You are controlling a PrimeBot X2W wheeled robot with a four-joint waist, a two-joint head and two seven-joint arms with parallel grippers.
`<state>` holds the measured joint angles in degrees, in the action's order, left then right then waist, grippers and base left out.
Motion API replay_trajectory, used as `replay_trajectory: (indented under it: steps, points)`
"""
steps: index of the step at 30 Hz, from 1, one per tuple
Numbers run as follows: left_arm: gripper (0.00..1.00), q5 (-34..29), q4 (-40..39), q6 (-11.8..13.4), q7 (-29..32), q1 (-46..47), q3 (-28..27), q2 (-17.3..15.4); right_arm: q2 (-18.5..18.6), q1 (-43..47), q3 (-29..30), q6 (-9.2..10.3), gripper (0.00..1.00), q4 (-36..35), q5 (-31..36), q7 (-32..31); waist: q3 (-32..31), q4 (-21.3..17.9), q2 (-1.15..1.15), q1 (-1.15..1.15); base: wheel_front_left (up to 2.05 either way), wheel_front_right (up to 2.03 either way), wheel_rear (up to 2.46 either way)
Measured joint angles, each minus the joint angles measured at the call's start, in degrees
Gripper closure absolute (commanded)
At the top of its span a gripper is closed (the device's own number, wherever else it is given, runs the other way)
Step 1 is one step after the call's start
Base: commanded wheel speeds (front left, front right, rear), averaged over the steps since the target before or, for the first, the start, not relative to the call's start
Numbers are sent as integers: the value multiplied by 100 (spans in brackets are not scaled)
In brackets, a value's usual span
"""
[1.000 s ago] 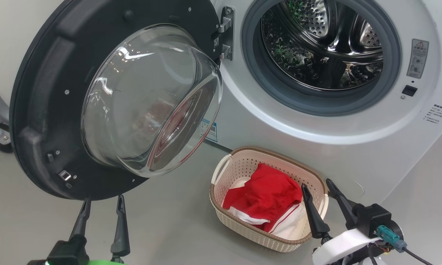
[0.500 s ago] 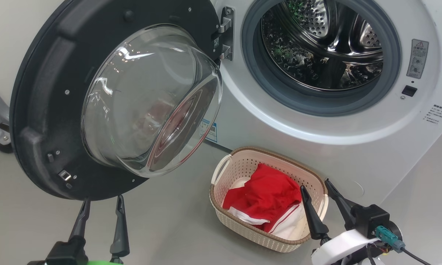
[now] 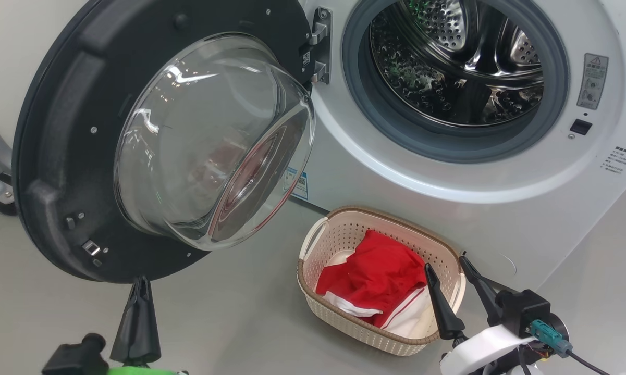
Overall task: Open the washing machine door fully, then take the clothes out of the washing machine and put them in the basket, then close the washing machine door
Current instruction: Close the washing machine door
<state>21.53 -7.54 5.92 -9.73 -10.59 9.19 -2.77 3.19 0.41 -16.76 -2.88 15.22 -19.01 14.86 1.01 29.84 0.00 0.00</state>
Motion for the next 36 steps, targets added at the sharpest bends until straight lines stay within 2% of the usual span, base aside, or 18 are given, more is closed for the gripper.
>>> replay_trajectory:
  steps: [4,8,13,16,18,23,28,36]
  points:
    - [100,1316,-330,-207,-52,2,126,1,0,-18,0,0,0,0,0,0,19,4,0,0,0,0,0]
    - [100,3016,-714,-323,-111,2,226,0,1,-30,0,0,0,2,0,0,40,11,0,0,0,0,0]
    - [100,4418,-1295,-390,-344,-9,254,1,0,-66,1,0,0,5,-1,0,56,22,0,0,0,0,0]
    - [100,5237,-1573,-565,-403,-7,75,7,1,-97,4,0,0,5,-1,0,61,27,0,0,0,0,0]
    - [100,5773,-1690,-668,-404,-3,-242,9,3,-105,5,0,0,5,-1,0,65,30,0,0,0,0,0]
    - [100,6172,-1880,-882,-448,7,-991,10,11,-107,5,1,0,7,-1,0,75,40,0,0,0,0,0]
    - [100,6275,-1894,-929,-448,26,-1747,-21,14,-109,8,1,0,7,-2,-4,95,47,0,0,0,0,0]
    - [100,6735,-1604,-914,-305,302,-2566,-621,60,-119,97,8,0,-23,-3,-19,183,48,0,0,0,0,0]
